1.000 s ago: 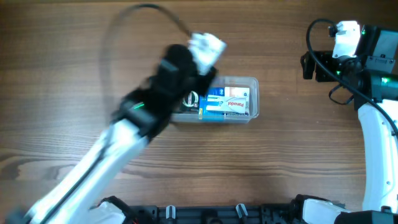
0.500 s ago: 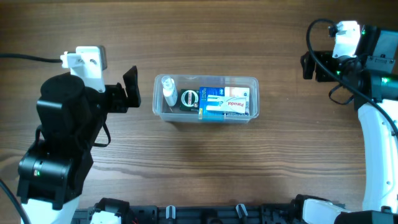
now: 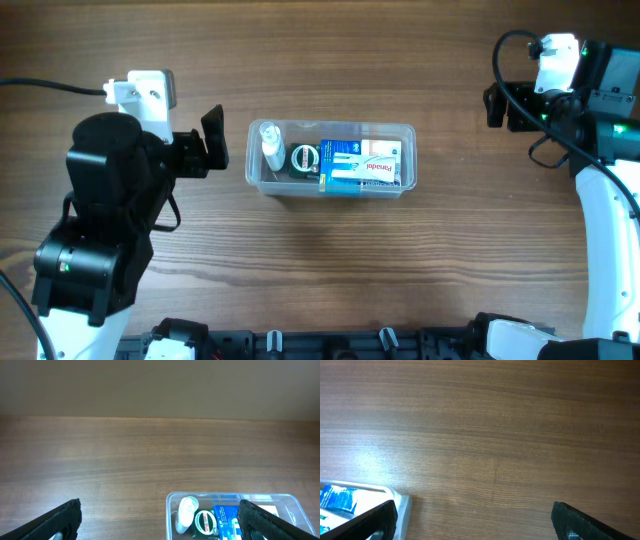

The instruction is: Pack container

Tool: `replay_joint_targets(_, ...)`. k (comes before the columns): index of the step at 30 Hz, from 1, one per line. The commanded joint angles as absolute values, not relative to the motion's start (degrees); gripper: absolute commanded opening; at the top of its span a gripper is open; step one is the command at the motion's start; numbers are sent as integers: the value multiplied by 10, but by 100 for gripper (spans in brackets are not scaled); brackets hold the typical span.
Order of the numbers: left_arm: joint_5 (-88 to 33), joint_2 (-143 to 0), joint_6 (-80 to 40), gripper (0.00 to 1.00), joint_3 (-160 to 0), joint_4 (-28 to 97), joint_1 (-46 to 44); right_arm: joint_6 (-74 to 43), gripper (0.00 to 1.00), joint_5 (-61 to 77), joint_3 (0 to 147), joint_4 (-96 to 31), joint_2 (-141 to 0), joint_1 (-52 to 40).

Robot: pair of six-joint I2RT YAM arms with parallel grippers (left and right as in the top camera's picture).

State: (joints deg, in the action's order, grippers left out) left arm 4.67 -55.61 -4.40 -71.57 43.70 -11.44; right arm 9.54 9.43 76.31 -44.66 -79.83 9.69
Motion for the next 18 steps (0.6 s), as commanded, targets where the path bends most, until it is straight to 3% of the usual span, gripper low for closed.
replay_joint_targets(1, 46, -508, -54, 100, -675, 442, -111, 102, 100, 104, 764, -446, -802, 97)
replay_joint_targets(8, 46, -209, -54, 100, -398, 430, -111, 101, 100, 104, 764, -446, -802, 97)
replay_joint_targets(11, 34, -113, -54, 100, -278, 346, -111, 102, 100, 104, 764, -446, -802, 97)
replay_joint_targets(13, 28, -58, -54, 100, -190, 220, -110, 101, 100, 104, 764, -446, -802, 97)
replay_joint_targets(16, 24, -36, -54, 100, -124, 80, -110, 102, 100, 104, 764, -446, -802, 97)
replay_joint_targets(18, 24, -29, -54, 100, -103, 57, -109, 102, 100, 104, 764, -446, -802, 97)
